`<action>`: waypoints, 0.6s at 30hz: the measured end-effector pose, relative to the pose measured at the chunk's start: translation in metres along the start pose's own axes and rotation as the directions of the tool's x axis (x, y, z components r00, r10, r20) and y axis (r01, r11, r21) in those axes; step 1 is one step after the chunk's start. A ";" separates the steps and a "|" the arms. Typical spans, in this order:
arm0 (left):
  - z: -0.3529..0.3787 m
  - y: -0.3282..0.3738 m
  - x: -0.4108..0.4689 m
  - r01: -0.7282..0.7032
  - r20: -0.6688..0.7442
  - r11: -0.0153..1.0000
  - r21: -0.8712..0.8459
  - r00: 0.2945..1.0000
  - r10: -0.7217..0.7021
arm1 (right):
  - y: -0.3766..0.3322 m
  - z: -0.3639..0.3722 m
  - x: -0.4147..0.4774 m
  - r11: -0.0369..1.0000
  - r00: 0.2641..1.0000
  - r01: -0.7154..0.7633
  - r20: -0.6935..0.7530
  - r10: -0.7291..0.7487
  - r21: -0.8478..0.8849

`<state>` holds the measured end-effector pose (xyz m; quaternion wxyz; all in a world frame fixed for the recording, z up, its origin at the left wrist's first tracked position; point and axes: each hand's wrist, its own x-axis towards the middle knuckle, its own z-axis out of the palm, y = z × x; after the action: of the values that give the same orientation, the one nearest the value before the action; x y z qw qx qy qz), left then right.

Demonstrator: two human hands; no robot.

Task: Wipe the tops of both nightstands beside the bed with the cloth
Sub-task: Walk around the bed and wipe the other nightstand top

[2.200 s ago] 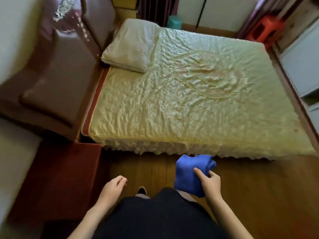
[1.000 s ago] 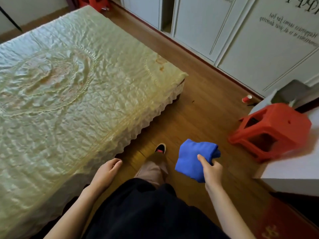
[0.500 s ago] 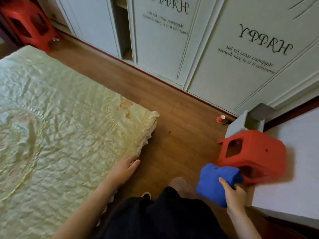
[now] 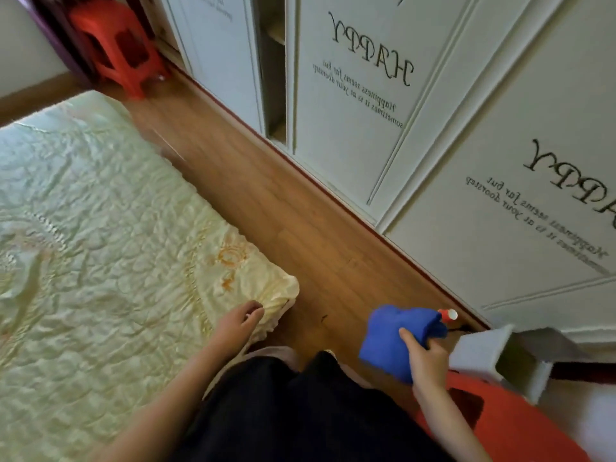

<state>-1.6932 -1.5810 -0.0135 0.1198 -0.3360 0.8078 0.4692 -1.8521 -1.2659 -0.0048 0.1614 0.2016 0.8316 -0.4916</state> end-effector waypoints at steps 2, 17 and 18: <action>-0.005 0.020 0.021 0.034 -0.061 0.999 -0.037 0.997 -0.036 | -0.050 0.021 0.035 0.998 0.992 0.060 0.109 -0.059 -0.007; -0.054 0.103 0.228 0.217 -0.202 0.936 -0.278 0.939 -0.278 | -0.279 0.179 0.256 0.949 0.889 0.270 0.421 -0.181 -0.161; -0.064 0.114 0.244 0.201 -0.219 0.935 -0.293 0.938 -0.270 | -0.294 0.184 0.270 0.946 0.890 0.276 0.416 -0.184 -0.171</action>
<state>-1.9419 -1.7022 -0.0266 0.0245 -0.5018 0.6996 0.5080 -2.2183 -1.5084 0.0050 0.2878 -0.0219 0.8502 -0.4402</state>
